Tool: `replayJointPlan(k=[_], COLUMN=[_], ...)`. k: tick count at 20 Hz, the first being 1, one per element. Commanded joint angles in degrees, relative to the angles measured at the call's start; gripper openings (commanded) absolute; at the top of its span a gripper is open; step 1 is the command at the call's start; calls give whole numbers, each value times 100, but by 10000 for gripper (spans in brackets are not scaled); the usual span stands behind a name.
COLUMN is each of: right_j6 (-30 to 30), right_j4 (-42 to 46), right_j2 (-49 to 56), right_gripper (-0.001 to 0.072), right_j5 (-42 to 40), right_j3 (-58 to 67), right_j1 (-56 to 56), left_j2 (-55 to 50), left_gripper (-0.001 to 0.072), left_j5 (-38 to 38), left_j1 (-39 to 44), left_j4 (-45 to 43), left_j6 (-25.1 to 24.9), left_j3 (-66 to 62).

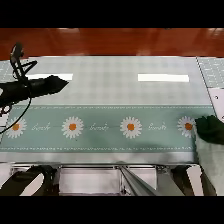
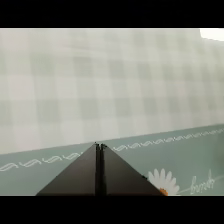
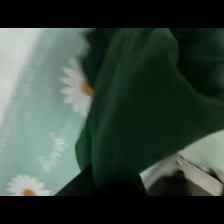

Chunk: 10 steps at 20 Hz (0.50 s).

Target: Fold the shirts.

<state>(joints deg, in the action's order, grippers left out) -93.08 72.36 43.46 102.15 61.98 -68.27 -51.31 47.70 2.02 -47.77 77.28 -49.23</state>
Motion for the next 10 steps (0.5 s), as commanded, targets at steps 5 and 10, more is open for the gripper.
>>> replayJointPlan(k=[5,10], right_j6=[-122,-122], right_j4=[1888,1871], right_j2=[-868,-730], right_gripper=[44,414], right_j5=[481,476], right_j3=[-1611,-1624], right_j1=[-201,-197], left_j2=[-177,-470], left_gripper=[21,21], left_j5=[-125,-236], left_j1=[-129,-129], left_j4=[2,2], left_j6=[-339,-481], left_j3=[-28,-28])
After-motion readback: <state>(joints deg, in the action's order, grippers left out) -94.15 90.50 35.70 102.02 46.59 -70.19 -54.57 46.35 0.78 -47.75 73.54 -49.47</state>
